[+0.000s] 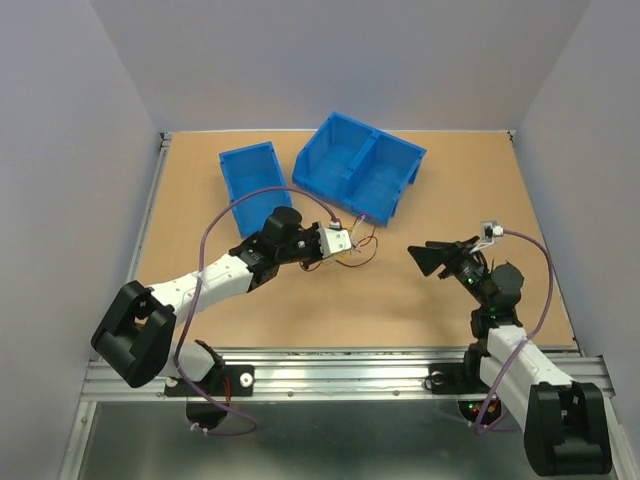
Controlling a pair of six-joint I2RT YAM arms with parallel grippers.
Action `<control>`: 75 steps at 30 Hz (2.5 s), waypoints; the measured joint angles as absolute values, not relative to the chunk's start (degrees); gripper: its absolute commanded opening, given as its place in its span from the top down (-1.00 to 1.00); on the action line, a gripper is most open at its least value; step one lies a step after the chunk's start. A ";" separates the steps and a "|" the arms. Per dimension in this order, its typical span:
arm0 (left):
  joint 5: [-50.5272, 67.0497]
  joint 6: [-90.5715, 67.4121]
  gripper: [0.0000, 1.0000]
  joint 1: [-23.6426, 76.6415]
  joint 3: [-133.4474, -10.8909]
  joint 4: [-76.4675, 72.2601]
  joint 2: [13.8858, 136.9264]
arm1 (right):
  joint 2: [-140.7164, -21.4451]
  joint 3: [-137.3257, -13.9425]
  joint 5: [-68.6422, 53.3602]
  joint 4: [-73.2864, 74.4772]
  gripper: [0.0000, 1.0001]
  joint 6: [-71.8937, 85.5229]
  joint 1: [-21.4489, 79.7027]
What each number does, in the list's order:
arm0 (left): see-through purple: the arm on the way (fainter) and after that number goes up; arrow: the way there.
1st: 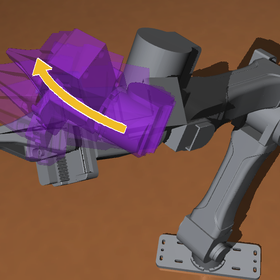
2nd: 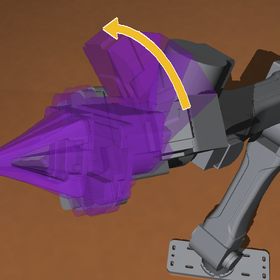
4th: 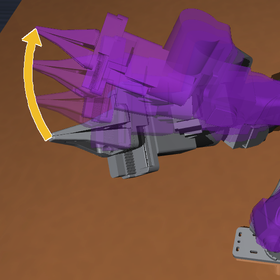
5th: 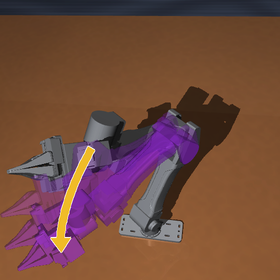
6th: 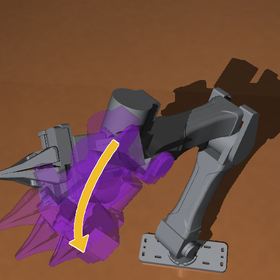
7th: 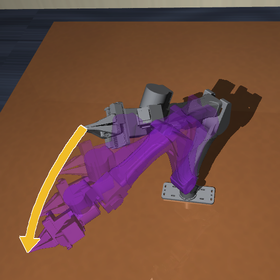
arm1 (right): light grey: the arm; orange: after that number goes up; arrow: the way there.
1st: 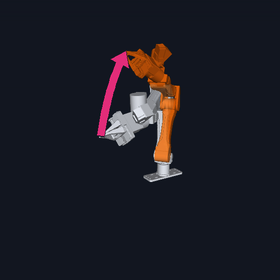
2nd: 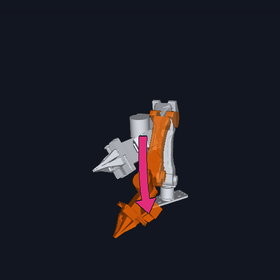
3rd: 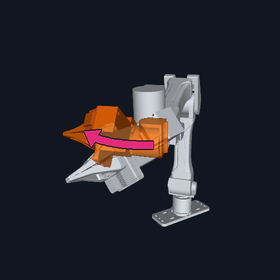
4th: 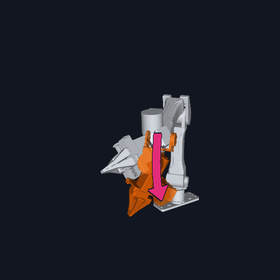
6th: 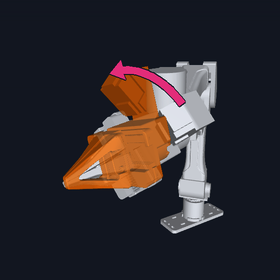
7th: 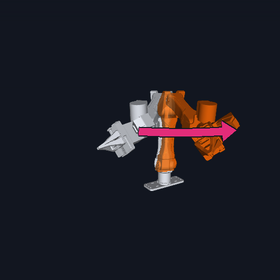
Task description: Untangle the cables
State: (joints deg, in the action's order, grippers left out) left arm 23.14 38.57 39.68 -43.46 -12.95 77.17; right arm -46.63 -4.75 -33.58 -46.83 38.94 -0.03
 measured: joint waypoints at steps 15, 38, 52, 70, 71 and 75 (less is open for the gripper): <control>25.96 41.80 0.93 41.93 -43.46 -7.81 76.93 | -70.24 -13.37 -33.21 -53.95 -1.00 35.90 26.15; 27.49 45.34 0.06 42.04 -42.13 -6.17 73.25 | -72.79 -16.27 -25.41 -55.99 0.99 34.26 27.09; 25.26 45.04 -0.64 41.95 -36.77 -11.62 66.52 | -53.47 -12.73 -19.35 -47.83 0.99 31.03 27.09; 33.98 41.93 -0.62 41.95 -38.57 -12.84 68.64 | -59.64 -29.54 -30.55 -42.00 0.99 33.12 29.80; 34.48 41.69 -0.60 41.93 -38.92 -12.82 69.01 | -59.79 -30.20 -31.07 -41.98 0.99 33.28 30.13; 35.83 41.01 0.05 42.02 -39.38 -13.43 69.19 | -60.38 -31.14 -32.40 -42.09 0.99 33.89 30.87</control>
State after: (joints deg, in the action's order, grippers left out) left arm 35.83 41.01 42.02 -39.38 -13.43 69.19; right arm -60.38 -31.14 -32.40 -42.09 33.89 30.87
